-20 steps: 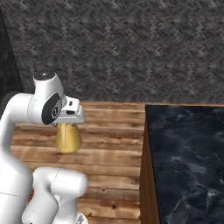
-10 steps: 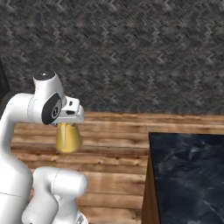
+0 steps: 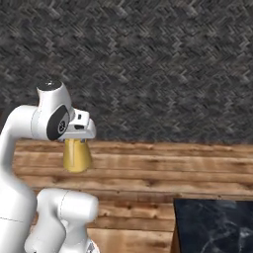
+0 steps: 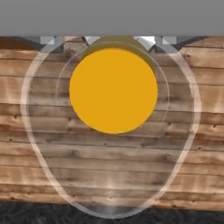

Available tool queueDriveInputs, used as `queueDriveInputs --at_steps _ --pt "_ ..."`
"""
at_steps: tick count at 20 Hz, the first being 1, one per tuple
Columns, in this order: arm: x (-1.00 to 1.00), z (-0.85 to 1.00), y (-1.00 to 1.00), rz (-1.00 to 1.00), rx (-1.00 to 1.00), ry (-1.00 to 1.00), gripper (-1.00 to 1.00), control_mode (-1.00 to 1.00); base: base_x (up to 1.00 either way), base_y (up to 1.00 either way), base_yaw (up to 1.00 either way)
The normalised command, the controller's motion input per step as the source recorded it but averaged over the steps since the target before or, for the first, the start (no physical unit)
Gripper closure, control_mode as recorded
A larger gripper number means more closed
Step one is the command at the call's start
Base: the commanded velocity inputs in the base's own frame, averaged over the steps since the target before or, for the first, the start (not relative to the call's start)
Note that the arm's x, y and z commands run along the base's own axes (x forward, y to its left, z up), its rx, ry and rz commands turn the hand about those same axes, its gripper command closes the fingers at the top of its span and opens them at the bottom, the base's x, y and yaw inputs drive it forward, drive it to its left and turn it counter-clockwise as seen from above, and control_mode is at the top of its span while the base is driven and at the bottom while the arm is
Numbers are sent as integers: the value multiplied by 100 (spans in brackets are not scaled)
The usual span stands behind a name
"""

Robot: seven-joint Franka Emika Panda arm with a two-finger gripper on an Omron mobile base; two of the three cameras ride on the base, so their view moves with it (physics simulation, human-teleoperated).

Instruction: There is a tray on the dining counter. Grab the cup, mug, and pitcher and place them on the tray. The pitcher may be placed next to the tray if it cannot fit the tray.

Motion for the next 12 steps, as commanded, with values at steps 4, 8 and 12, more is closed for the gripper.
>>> queueDriveInputs --at_steps 4,8,12 --pt "0 0 0 0 0 0 100 100 100 12 -25" --pt "0 0 0 0 0 0 100 100 92 18 -40" --pt "0 0 0 0 0 0 100 100 67 12 -60"
